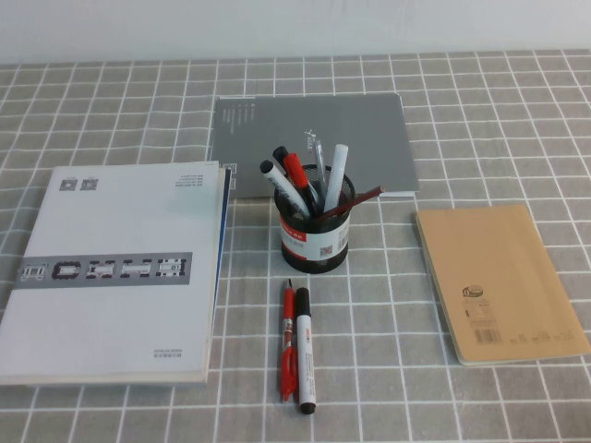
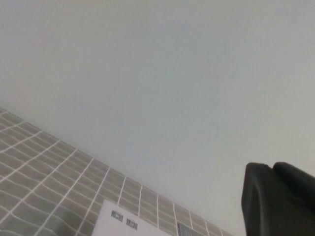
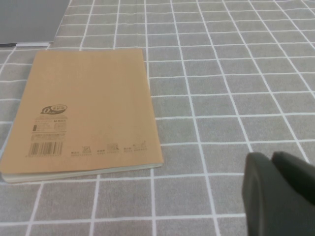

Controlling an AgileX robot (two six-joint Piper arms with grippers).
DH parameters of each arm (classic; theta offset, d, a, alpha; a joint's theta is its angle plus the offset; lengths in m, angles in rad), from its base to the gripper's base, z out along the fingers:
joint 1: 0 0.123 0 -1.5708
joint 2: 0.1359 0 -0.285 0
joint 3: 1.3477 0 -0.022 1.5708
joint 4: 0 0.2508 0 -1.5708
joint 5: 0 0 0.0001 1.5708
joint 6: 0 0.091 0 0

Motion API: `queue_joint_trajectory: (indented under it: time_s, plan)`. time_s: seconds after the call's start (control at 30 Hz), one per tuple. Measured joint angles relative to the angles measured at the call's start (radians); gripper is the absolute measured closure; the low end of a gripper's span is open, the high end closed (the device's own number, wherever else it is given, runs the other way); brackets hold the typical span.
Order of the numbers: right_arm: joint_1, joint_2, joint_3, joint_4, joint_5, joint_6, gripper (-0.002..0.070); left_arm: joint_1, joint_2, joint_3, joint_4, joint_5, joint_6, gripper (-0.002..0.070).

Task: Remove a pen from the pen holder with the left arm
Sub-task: 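Take a marker out of the pen holder and lay it on the table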

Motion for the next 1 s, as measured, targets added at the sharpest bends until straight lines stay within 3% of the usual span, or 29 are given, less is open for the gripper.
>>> queue_joint_trajectory:
  time_s: [0.2, 0.33, 0.47, 0.6, 0.7, 1.0]
  plan:
    - [0.0, 0.0, 0.0, 0.0, 0.0, 0.0, 0.0689, 0.0, 0.0, 0.0, -0.004, -0.075, -0.017, 0.0677]
    - [0.0, 0.0, 0.0, 0.0, 0.0, 0.0, 0.0689, 0.0, 0.0, 0.0, -0.003, -0.098, -0.135, 0.0677]
    - [0.0, 0.0, 0.0, 0.0, 0.0, 0.0, 0.0689, 0.0, 0.032, -0.04, 0.029, 0.064, -0.165, 0.0677]
    - [0.0, 0.0, 0.0, 0.0, 0.0, 0.0, 0.0689, 0.0, 0.148, -0.203, 0.113, 0.283, -0.087, 0.0677]
    - [0.0, 0.0, 0.0, 0.0, 0.0, 0.0, 0.0689, 0.0, 0.282, -0.331, 0.138, 0.363, 0.058, 0.0677]
    - [0.0, 0.0, 0.0, 0.0, 0.0, 0.0, 0.0689, -0.004, 0.649, -0.533, 0.047, 0.391, 0.355, 0.0677]
